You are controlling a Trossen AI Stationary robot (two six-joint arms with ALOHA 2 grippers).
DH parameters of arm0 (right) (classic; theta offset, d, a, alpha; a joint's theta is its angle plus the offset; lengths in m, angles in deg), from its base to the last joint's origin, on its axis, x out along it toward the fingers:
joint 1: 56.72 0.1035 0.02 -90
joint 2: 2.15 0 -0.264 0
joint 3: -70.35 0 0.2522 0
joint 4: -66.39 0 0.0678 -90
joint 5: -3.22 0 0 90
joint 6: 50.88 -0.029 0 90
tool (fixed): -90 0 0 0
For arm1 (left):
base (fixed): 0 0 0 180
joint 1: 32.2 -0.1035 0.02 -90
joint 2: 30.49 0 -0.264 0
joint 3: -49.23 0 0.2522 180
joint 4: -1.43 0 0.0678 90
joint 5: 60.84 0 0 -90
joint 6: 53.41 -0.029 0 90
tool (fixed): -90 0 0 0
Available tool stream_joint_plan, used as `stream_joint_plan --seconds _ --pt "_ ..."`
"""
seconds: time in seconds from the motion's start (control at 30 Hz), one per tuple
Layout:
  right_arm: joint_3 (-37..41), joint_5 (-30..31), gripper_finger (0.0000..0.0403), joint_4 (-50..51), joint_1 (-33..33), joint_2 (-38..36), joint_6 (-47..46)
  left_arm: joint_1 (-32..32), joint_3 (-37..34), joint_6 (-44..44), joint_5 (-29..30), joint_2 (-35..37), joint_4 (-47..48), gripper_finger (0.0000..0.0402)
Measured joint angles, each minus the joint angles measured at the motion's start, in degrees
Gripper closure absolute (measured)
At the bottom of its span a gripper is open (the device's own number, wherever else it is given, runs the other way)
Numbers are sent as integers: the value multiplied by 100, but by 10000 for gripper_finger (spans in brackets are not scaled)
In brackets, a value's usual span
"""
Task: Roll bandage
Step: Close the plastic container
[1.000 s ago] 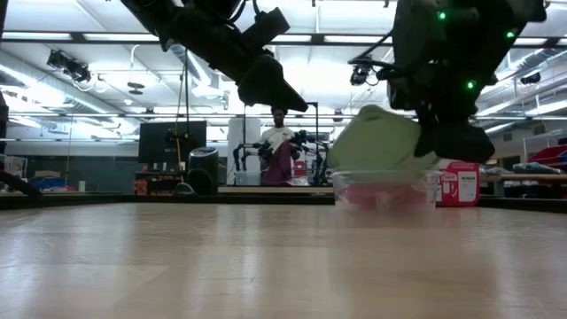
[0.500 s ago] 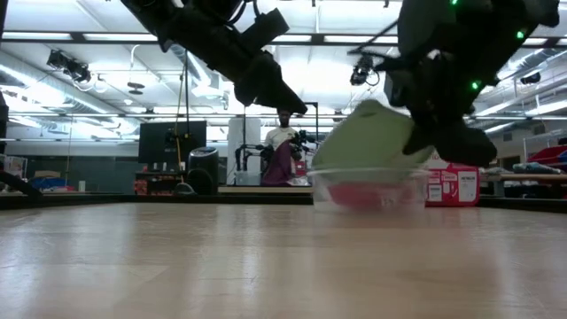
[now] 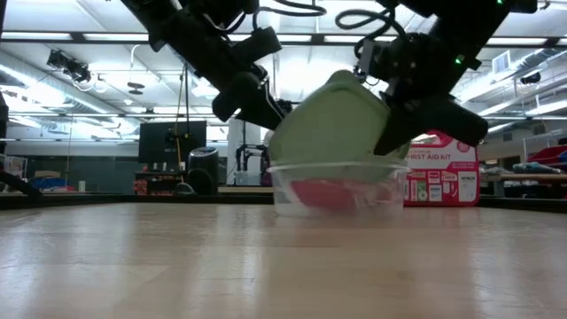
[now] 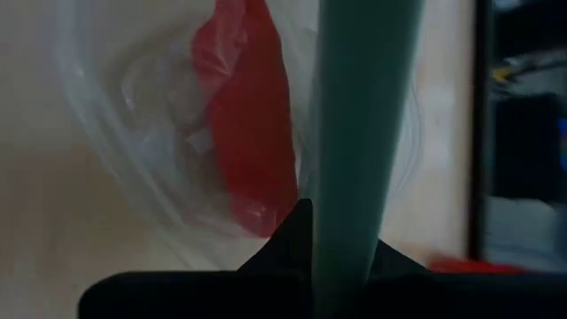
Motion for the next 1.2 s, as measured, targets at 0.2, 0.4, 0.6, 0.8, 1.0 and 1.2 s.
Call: stream_joint_plan --seconds 0.2,0.4,0.6,0.8,1.0,1.2 --pt "0 122 399 -281 25 0 237 0 0 168 -150 341 523 229" --pt "0 718 398 -351 214 -105 597 -9 0 469 -1069 626 640 229" --pt "0 1549 398 -295 466 -98 1464 0 0 582 -1269 633 1081 229" --pt "0 2187 398 -142 515 -97 1856 56 0 641 -1305 635 1094 229" --pt "20 2328 398 -152 456 -92 2328 66 0 644 -1484 635 1035 229" --pt "240 2305 399 -821 246 -87 3152 66 0 613 -1282 635 955 229"
